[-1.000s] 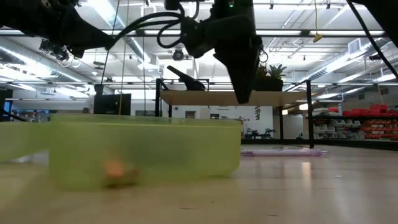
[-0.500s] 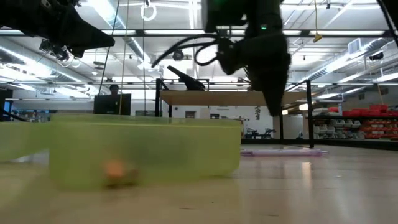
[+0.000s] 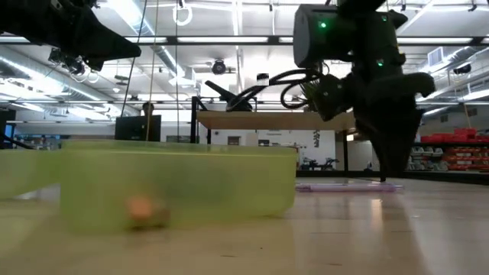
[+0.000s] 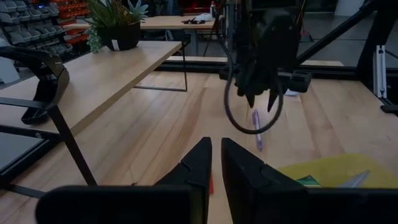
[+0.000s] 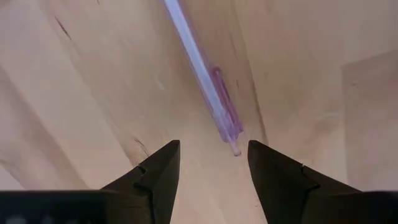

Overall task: Pack school essentials
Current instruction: Put the purple mechanical pencil into the supply box

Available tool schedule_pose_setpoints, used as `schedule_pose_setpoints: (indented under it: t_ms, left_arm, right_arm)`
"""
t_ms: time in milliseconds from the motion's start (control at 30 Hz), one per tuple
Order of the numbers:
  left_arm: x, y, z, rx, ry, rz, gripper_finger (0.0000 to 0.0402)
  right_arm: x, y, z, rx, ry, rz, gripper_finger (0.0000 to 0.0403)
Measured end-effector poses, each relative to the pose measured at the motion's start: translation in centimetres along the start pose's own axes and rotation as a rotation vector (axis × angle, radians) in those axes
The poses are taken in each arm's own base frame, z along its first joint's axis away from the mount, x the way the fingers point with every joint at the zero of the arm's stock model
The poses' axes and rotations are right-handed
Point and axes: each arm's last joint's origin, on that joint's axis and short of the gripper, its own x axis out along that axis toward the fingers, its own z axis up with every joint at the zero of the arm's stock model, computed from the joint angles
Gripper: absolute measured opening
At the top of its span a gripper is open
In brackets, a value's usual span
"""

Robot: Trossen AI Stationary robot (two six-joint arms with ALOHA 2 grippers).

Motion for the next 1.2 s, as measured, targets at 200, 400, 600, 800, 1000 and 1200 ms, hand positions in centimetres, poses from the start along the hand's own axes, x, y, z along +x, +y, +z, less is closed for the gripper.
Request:
schedule_pose_setpoints:
  t_ms: [200, 400, 600, 800, 1000, 1200]
  left_arm:
    - [0.0, 0.0, 0.0, 0.001, 0.000, 0.000, 0.0038]
    - [0.0, 0.0, 0.0, 0.002, 0.001, 0.000, 0.0036]
    - [0.0, 0.0, -0.2, 0.012, 0.014, 0.002, 0.0043]
    - [0.0, 0.0, -0.2, 0.016, 0.021, 0.002, 0.0036]
    - [0.0, 0.0, -0.2, 0.017, 0.020, 0.002, 0.0034]
    - [0.0, 0.0, -0.2, 0.018, 0.021, 0.002, 0.0041]
  right_arm:
    - [0.6, -0.3, -0.1, -0.030, -0.021, -0.022, 0.0194]
    - [0.6, -0.1, 0.3, -0.105, -0.066, -0.017, 0.0175]
    - [2.1, -0.2, -0.4, -0.135, -0.077, -0.024, 0.0149]
    - [2.9, -0.1, -1.1, -0.138, -0.077, -0.029, 0.0111]
    - [2.5, 0.3, -0.8, -0.150, -0.078, -0.012, 0.0059]
    - [2.5, 0.5, -0.7, -0.112, -0.080, 0.022, 0.0056]
